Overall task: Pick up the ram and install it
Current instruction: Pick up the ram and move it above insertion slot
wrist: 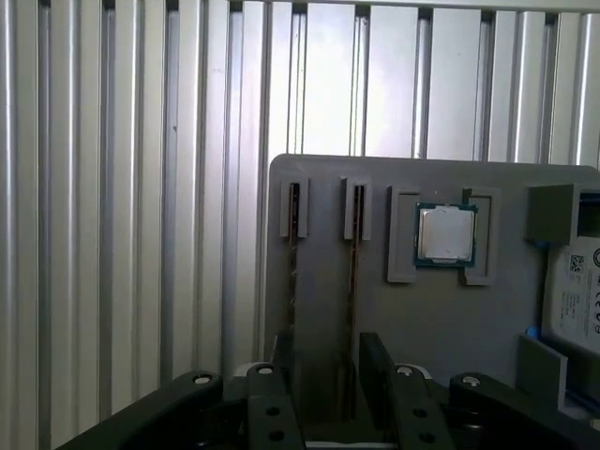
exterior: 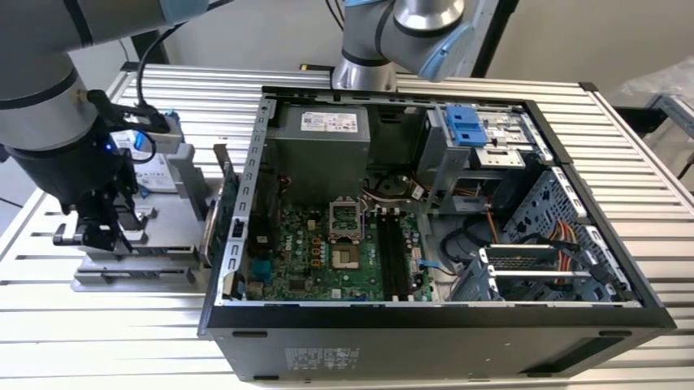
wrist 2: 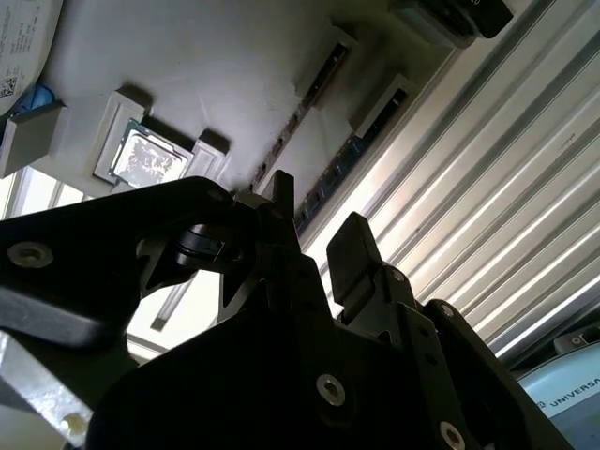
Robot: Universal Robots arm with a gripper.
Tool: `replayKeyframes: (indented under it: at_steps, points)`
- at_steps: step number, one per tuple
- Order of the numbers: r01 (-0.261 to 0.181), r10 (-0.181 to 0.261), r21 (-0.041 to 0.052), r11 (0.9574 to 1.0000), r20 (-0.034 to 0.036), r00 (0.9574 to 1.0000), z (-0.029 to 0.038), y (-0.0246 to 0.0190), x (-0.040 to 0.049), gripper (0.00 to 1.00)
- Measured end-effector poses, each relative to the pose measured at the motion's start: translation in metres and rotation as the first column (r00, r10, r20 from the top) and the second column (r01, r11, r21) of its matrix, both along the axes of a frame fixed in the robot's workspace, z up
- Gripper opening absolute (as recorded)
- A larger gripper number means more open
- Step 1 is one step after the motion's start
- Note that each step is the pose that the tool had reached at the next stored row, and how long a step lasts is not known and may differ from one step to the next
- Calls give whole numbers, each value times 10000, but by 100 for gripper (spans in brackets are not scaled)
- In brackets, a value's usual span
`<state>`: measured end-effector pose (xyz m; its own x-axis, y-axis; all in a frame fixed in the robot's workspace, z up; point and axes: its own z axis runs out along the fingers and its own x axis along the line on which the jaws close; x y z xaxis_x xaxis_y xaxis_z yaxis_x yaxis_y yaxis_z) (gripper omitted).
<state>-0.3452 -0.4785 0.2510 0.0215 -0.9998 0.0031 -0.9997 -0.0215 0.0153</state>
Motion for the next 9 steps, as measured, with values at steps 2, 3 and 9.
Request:
replayKeyframes:
  at_steps: [2, 3, 9]
  points:
    - [-2, 2, 0, 10000, 1, 10000, -18, -3, 0, 100]
    - [-6, 6, -1, 10000, -1, 10000, -39, -6, 0, 100]
    - [-15, 15, -1, 10000, -1, 10000, -70, -12, -1, 100]
